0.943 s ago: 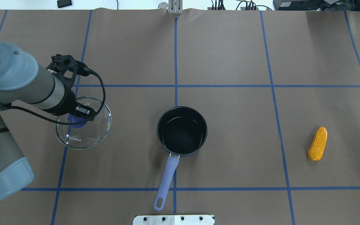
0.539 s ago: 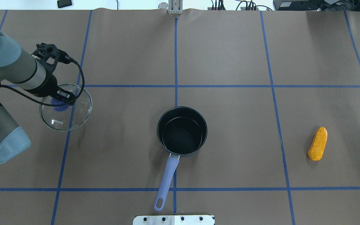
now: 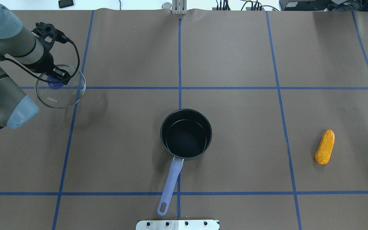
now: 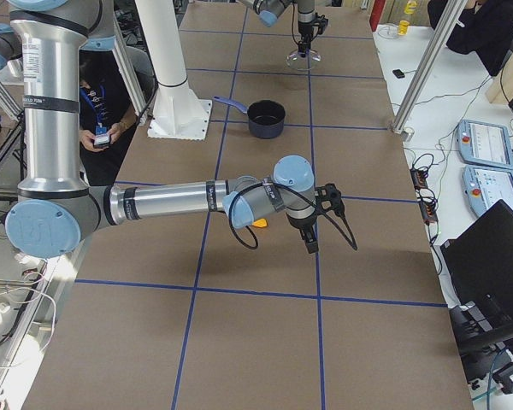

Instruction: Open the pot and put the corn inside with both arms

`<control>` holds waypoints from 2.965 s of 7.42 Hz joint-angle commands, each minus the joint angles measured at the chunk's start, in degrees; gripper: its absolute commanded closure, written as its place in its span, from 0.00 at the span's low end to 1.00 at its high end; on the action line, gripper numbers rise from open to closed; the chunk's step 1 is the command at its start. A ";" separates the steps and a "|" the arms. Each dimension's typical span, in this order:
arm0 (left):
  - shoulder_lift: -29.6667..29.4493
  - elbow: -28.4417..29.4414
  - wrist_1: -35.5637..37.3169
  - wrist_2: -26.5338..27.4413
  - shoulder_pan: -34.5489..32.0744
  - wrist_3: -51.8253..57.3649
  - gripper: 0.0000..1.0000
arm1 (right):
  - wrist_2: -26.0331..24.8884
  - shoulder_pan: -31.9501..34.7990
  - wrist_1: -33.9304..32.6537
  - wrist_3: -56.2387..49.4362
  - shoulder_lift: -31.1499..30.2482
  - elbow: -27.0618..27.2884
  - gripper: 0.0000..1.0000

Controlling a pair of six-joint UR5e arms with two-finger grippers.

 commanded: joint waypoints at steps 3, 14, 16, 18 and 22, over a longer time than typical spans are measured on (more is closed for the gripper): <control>9.47 0.76 -13.03 -6.53 -0.72 3.44 1.00 | 0.00 -0.07 0.07 0.00 0.00 0.09 0.00; 9.14 1.02 -13.41 -6.45 -2.99 2.74 0.01 | 0.00 -0.33 -0.02 0.09 0.00 0.00 0.00; 8.87 0.06 -10.61 -11.68 -9.99 3.44 0.01 | 0.00 -0.33 -0.02 0.09 0.00 0.09 0.00; 10.44 -0.30 -5.97 -12.95 -19.39 13.65 0.01 | 0.09 -0.33 0.25 4.10 0.00 1.14 0.00; 17.10 3.64 8.14 -16.90 -42.07 48.53 0.01 | -0.96 -5.50 0.07 19.48 -3.32 9.64 0.00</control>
